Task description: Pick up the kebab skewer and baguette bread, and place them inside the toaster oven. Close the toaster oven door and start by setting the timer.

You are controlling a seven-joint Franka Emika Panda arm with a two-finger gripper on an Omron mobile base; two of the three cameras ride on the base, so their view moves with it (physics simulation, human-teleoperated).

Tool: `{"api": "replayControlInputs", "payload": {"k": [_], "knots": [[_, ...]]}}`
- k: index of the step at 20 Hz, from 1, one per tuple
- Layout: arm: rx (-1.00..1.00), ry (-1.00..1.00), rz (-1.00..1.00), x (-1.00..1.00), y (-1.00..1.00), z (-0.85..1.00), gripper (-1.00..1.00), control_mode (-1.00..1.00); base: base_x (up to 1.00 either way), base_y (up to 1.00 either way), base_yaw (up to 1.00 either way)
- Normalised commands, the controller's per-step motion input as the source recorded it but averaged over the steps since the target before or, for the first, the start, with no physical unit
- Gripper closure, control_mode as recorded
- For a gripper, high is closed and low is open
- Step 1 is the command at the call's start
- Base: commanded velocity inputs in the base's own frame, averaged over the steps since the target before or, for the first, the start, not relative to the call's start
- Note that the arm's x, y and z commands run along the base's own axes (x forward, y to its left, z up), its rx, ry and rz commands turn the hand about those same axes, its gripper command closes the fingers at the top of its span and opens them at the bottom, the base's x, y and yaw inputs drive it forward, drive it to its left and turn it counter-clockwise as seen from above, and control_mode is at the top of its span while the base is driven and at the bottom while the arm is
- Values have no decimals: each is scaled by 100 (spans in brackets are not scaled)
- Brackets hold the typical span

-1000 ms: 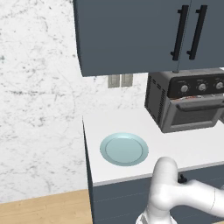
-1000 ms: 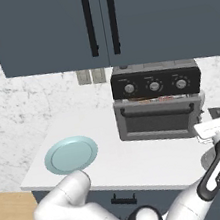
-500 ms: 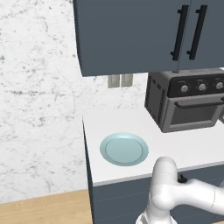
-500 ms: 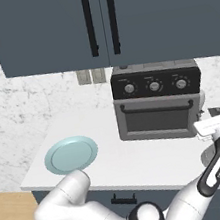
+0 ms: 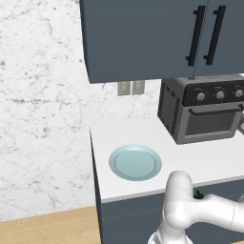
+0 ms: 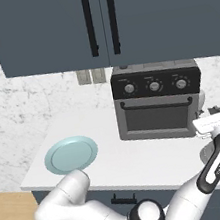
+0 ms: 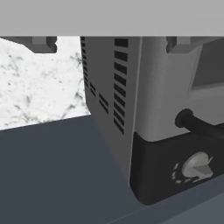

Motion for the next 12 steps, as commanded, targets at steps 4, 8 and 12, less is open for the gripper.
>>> {"api": "replayControlInputs", "payload": {"k": [4,8,12], "knots": [[0,0,0,8,11,0,-100,-100,0,0,0],[0,0,0,10,10,3,-100,-100,0,0,0],[0,1,-4,-36,-6,31,-100,-100,0,0,0]]}}
